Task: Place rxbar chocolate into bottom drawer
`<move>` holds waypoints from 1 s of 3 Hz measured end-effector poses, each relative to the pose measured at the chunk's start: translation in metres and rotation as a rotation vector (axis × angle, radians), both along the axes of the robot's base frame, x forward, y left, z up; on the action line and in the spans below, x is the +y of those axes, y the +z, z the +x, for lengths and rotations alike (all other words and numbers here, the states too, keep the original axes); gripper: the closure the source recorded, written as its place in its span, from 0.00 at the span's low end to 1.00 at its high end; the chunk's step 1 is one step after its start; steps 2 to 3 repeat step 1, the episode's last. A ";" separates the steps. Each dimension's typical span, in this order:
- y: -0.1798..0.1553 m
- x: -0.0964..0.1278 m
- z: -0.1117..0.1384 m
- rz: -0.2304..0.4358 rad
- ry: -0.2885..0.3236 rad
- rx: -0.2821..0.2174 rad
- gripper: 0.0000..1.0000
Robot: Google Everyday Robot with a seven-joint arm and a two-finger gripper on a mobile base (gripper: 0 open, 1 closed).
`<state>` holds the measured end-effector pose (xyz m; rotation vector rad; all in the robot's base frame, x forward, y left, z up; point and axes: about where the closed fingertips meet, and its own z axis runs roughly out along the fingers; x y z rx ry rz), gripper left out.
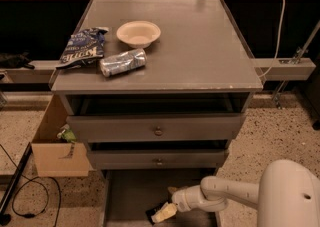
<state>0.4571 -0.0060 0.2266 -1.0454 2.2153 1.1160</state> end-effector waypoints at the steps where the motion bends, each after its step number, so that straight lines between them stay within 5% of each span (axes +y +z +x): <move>1: 0.000 0.000 0.000 0.000 0.000 0.000 0.00; 3: 0.000 0.000 0.000 0.000 0.000 0.000 0.00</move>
Offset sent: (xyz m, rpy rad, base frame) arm 0.0000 0.0000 0.0000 0.0000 0.0000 0.0000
